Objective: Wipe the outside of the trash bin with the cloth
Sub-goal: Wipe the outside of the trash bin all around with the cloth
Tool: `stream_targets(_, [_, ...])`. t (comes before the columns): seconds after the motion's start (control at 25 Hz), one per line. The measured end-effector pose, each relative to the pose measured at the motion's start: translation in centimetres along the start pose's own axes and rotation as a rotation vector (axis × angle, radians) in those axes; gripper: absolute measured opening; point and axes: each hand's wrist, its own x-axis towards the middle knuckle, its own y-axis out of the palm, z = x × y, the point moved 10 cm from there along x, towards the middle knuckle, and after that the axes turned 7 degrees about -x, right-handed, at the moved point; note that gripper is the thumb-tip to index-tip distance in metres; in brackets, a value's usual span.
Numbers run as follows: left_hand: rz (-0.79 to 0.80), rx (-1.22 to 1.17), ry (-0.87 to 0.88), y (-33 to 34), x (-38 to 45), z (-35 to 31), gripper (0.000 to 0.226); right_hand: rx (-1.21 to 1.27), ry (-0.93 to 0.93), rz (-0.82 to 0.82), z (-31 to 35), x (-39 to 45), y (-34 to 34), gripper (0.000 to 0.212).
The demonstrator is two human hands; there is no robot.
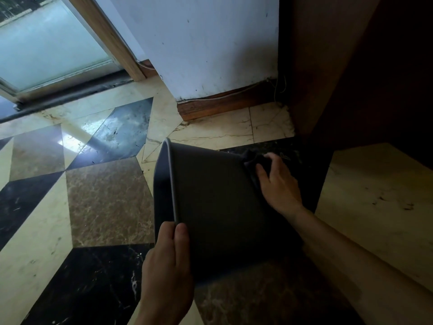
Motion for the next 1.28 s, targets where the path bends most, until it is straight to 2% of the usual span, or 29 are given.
stream_targets(0.16, [0.01,-0.003,0.051,0.4,0.0,-0.9,0.032,0.119,-0.038,-0.003,0.7,-5.6,-1.0,0.044])
stream_targets(0.28, [0.039,-0.02,0.072,1.0,-0.1,-1.2,0.032,0.29,-0.305,0.004,7.1,-11.5,-2.0,0.035])
stream_targets(0.36, [0.05,-0.059,0.068,1.2,-0.2,-1.3,0.029,0.348,-0.477,0.037,11.4,-14.9,-2.2,0.037])
stream_targets(0.44, [0.053,-0.09,0.063,1.1,-0.3,-1.0,0.027,0.318,-0.552,0.046,13.6,-16.0,-2.0,0.043])
stream_targets(0.52, [0.039,-0.062,0.056,0.8,-0.6,-0.5,0.029,0.155,-0.567,0.045,13.7,-15.0,-1.2,0.049])
stream_targets(0.64, [0.025,0.009,0.032,0.0,-0.9,0.3,0.033,-0.038,-0.475,0.099,10.4,-11.6,1.0,0.051])
stream_targets(0.84, [0.055,0.012,-0.014,-0.7,-0.5,2.0,0.034,-0.138,-0.21,0.02,2.2,-5.9,0.8,0.053])
stream_targets(0.92, [0.075,-0.025,-0.011,-0.6,-0.1,2.0,0.034,-0.11,-0.087,0.003,-1.1,-4.3,0.4,0.05])
stream_targets(1.04, [0.112,-0.036,0.032,0.0,0.2,0.9,0.033,0.06,0.074,0.0,-4.7,-2.7,0.1,0.051])
stream_targets(1.16, [0.163,0.024,0.058,0.8,0.3,0.1,0.032,0.146,0.22,0.018,-6.6,-0.6,0.3,0.052])
stream_targets(1.28, [0.233,0.109,0.005,0.7,0.4,0.4,0.028,0.152,0.278,0.035,-6.8,1.5,0.1,0.051])
